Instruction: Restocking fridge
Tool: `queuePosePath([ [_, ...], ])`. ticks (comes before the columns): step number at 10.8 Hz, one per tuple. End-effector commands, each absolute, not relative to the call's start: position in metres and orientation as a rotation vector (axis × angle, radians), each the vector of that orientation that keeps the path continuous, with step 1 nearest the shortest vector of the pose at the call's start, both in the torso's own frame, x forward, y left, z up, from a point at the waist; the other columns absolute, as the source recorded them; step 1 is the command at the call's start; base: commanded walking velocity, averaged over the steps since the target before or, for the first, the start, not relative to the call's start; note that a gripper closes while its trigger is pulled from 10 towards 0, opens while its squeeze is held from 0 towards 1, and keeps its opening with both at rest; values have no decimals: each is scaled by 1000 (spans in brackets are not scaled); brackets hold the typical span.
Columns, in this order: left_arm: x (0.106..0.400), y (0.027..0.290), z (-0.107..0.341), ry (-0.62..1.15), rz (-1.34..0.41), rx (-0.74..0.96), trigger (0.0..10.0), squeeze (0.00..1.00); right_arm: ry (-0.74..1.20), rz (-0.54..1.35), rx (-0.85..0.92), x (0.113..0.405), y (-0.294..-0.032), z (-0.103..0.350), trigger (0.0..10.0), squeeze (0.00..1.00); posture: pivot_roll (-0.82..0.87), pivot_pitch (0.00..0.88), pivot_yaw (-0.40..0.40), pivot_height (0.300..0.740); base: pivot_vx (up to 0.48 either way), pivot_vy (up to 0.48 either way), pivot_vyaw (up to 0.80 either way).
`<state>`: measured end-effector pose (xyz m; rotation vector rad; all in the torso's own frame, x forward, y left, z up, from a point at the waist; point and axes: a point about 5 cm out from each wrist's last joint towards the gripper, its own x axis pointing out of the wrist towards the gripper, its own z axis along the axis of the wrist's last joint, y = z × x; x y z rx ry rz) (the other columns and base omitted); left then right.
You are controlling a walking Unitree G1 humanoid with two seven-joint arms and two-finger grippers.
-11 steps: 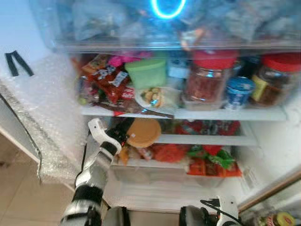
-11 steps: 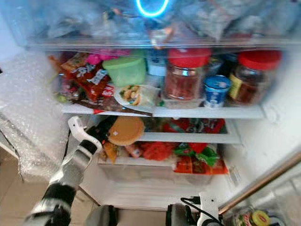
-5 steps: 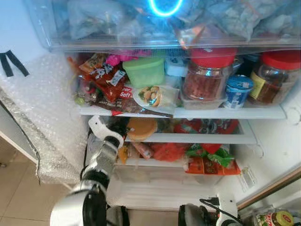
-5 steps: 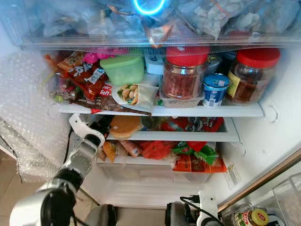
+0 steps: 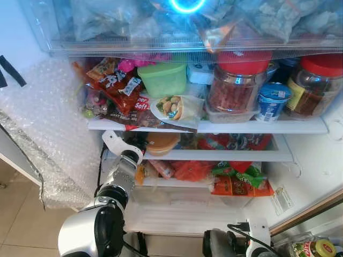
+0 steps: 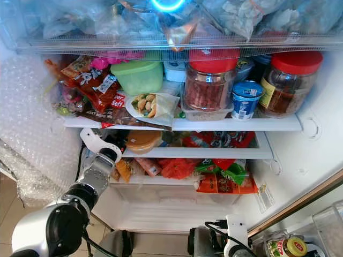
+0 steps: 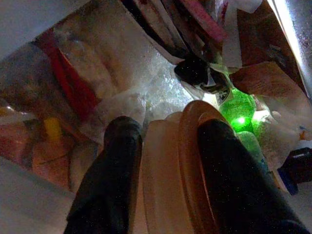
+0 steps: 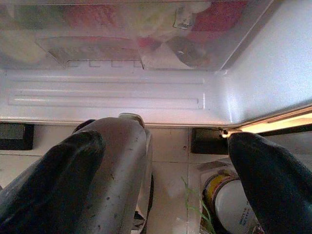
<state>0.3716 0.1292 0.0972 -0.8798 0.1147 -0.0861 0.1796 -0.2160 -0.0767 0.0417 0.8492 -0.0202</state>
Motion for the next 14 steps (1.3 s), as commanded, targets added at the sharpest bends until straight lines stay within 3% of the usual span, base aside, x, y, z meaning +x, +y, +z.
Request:
queuePosePath([
  [1, 374, 127, 101, 125, -120, -874, 10000, 1000, 941, -55, 48, 156, -221, -88, 10000, 0, -162, 129, 52, 625, 0, 0, 0],
  [7, 363, 130, 88, 143, -241, -830, 10000, 1000, 939, -42, 49, 158, -217, -88, 10000, 0, -150, 112, 69, 625, 0, 0, 0],
  [8, 360, 129, 87, 137, -275, -818, 10000, 337, 938, -41, 50, 158, -217, -87, 10000, 0, -150, 109, 69, 625, 0, 0, 0],
  [9, 358, 127, 86, 137, -301, -800, 10000, 0, 937, -42, 51, 158, -217, -87, 10000, 0, -148, 107, 68, 625, 0, 0, 0],
  [14, 328, 128, 75, 168, -443, -765, 10000, 0, 933, -38, 52, 159, -216, -87, 10000, 0, -139, 99, 73, 625, 0, 0, 0],
])
